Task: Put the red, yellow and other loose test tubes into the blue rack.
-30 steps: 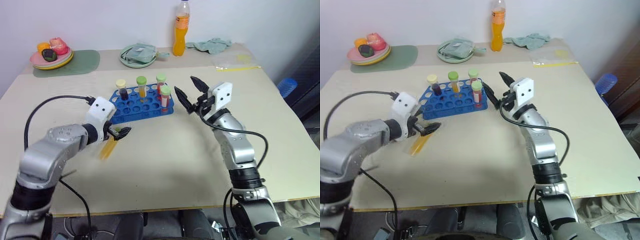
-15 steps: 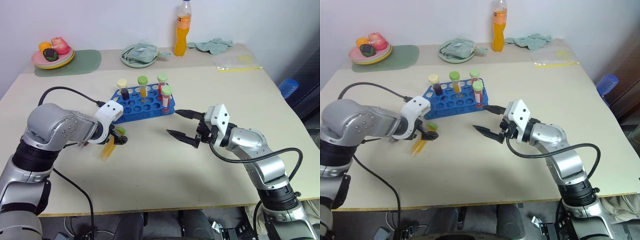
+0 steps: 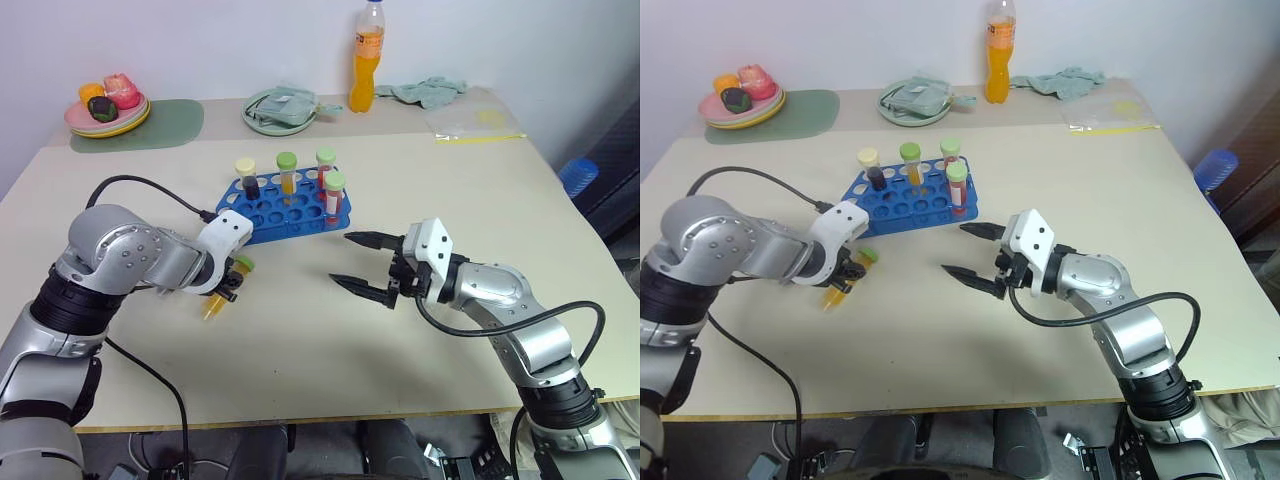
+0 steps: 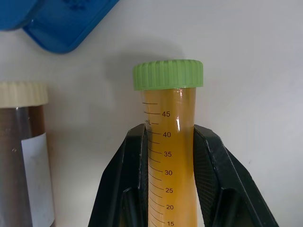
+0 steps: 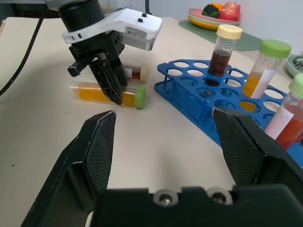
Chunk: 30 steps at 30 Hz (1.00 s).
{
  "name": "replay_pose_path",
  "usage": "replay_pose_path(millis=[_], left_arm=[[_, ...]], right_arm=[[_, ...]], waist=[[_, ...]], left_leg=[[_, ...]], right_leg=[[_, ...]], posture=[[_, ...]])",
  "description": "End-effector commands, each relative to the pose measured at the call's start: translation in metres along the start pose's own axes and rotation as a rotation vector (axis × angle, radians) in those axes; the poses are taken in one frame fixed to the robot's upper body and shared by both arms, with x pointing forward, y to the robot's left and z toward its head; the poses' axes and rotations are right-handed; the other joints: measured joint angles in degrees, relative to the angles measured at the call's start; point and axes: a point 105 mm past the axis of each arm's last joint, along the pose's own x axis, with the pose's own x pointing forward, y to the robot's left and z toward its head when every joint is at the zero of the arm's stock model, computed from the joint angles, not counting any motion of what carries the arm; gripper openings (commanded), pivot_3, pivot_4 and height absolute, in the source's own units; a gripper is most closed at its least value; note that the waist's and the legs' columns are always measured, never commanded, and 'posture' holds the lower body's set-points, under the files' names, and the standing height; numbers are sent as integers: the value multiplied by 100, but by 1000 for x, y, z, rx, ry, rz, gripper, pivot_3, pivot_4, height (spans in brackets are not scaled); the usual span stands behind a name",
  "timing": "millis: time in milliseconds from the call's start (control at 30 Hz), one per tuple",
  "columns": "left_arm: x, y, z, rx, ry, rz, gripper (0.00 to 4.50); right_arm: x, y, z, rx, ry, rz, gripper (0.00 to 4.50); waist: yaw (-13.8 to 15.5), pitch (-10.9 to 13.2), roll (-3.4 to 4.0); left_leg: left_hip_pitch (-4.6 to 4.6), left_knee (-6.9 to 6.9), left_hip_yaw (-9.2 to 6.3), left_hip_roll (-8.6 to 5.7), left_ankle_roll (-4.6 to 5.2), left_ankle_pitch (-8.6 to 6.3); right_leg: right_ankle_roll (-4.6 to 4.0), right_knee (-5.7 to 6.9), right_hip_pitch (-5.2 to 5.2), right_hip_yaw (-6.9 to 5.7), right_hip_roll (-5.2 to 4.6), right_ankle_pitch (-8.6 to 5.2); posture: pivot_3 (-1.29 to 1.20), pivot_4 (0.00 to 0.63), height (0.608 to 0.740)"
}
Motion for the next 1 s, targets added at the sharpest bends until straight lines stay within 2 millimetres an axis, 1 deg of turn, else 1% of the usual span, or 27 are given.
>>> replay_pose_path(millis=[33,100,167,200,267,333,400,433,467,500,567,633,700,733,800,833,900,1000], left_arm=[[-19,7,11,14,-71,30,727],[-33,6,23,21,-155,18,727],[-48,8,37,43,-278,45,727],[-62,12,49,66,-415,76,727],[-82,15,61,130,-600,127,727],[-92,17,71,212,-750,209,727],[-94,13,81,199,-899,221,727],[-92,9,86,194,-962,223,727],[-83,1,93,197,-1013,237,727],[-74,-8,99,173,-1058,229,727],[-63,-18,105,106,-1113,205,727],[-57,-23,108,52,-1161,214,727],[-47,-24,112,43,-1199,307,727],[-41,-26,114,37,-1225,344,727],[-23,-29,117,27,-1223,361,727],[-19,-29,119,28,-1223,373,727],[-15,-29,122,19,-1230,373,727],[-12,-38,128,0,-1264,310,727]], right_arm=[[-1,1,9,-40,-23,12,3600],[-1,1,9,-38,-20,13,3600],[-2,1,6,-33,-13,13,3600],[-3,1,4,-27,-6,10,3600],[-4,0,-2,-11,14,-2,3600],[-5,-2,-12,-4,50,-34,3600],[-5,-1,-19,7,67,-48,3600],[-5,1,-21,12,70,-52,3600],[-4,2,-23,22,72,-56,3600],[-4,3,-24,27,74,-61,3600],[-3,4,-25,30,74,-67,3600],[-3,2,-26,31,75,-77,3600],[-4,-1,-26,33,79,-98,3600],[-5,-4,-26,35,77,-112,3600],[-6,-6,-25,33,78,-129,3600],[-6,-7,-25,32,79,-131,3600],[-6,-7,-25,27,83,-134,3600],[-6,-8,-24,30,80,-144,3600]], waist=[[-7,0,0],[1,0,0],[2,0,0],[2,0,-1],[-19,0,0],[-1,-1,2],[38,-2,5],[76,-3,4],[142,-3,4],[178,-2,-1],[214,-4,-5],[187,-4,-7],[152,-4,-6],[139,-5,-5],[154,-6,-3],[158,-6,-4],[155,-6,-4],[161,-6,-4]], left_leg=[[0,0,0,0,0,0],[-1,0,0,0,-1,0],[-5,2,1,-1,-1,0],[-7,2,1,-1,-2,1],[-8,0,4,0,-17,10],[-8,-7,12,3,-32,18],[-4,-11,18,3,-31,18],[-4,-6,19,2,-28,16],[-4,-4,19,2,-5,3],[-4,0,18,1,-1,0],[-13,8,18,-5,1,-1],[-21,12,14,-7,0,0],[-23,10,10,-6,-15,8],[-22,8,11,-4,-16,9],[-19,7,14,-4,-15,9],[-18,9,15,-5,-14,8],[-18,11,18,-6,-11,6],[-19,10,13,-6,-4,2]], right_leg=[[0,0,-1,0,0,0],[0,0,-2,0,0,0],[0,0,-3,0,0,0],[0,0,-5,0,0,0],[-1,-1,-7,0,-1,0],[-5,-3,-11,3,0,-2],[-7,-9,-6,4,-1,-3],[-7,-10,0,2,-2,-3],[-7,-15,4,2,-2,-2],[-6,-19,7,2,-3,-2],[-2,-29,13,-4,-5,0],[4,-35,9,-3,-7,4],[6,-39,5,-3,-7,5],[6,-38,2,-3,-4,5],[6,-35,3,-3,-4,5],[6,-35,7,-4,-4,5],[6,-35,7,-4,-4,5],[6,-35,5,-4,-4,5]], posture=[[0,150,740],[0,150,740],[0,150,740],[0,150,740],[0,150,740],[0,150,740],[0,150,740],[0,150,740],[0,150,740],[0,150,740],[0,150,740],[0,150,740],[0,150,740],[0,150,740],[0,150,740],[0,150,740],[0,150,740],[0,150,740]])
